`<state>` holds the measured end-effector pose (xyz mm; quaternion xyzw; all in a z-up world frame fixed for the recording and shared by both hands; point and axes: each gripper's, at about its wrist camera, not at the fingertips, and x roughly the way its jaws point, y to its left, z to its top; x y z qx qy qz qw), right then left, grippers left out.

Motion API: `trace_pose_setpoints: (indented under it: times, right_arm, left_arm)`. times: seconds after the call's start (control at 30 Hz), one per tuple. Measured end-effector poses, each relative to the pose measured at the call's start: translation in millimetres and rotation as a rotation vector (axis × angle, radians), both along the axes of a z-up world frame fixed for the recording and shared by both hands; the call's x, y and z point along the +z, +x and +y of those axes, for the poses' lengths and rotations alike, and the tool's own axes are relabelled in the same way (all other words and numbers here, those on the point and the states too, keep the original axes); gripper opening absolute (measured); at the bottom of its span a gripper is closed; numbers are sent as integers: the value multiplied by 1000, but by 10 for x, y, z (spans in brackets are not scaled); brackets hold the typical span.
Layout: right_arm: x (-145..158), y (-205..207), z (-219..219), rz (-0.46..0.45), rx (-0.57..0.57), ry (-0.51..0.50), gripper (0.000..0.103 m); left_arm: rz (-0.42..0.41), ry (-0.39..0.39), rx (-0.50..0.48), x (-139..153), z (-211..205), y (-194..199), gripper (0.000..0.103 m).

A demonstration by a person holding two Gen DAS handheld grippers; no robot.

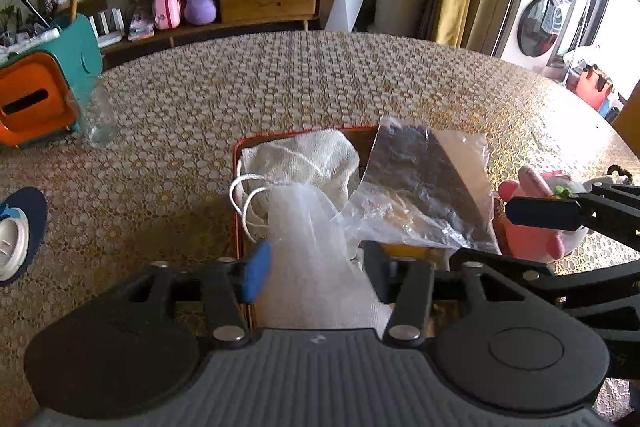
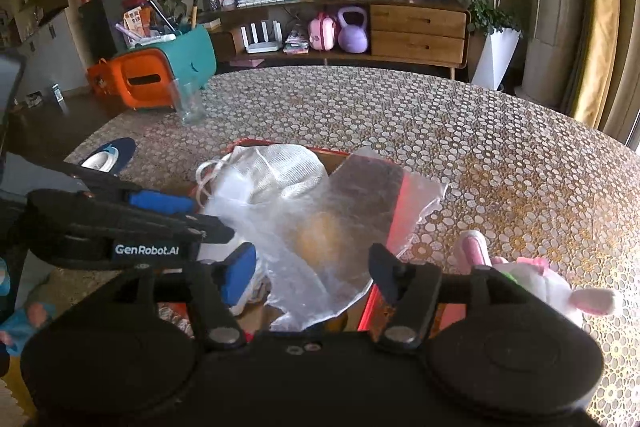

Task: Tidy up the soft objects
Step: 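Open both tools to release the bags into the box, then move both tools to the brown hair tie and white sachet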

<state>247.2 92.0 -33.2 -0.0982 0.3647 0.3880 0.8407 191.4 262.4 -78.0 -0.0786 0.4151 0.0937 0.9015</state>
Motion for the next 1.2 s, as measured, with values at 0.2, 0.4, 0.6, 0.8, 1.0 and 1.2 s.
trace_pose_setpoints:
  times: [0.2, 0.4, 0.6, 0.8, 1.0, 1.2]
  right_arm:
    - [183, -124, -181, -5, 5, 52, 71]
    - [407, -261, -470, -1, -20, 111, 77]
    - [591, -456, -831, -2, -45, 167, 83]
    - [716, -559, -1290, 11, -121, 231, 90]
    - [722, -628, -1750, 5, -222, 260, 99]
    - [657, -672, -2244, -5, -329, 281, 102]
  left_arm:
    - [-35, 19, -5, 199, -49, -151, 58]
    - [-96, 27, -40, 473, -180, -340, 72]
    - [-138, 30, -94, 680, -475, -485, 74]
    - [-165, -16, -161, 821, -849, -554, 82]
    - [-170, -29, -217, 853, -1296, -544, 83]
    - [-191, -44, -273, 845, -1710, -480, 86]
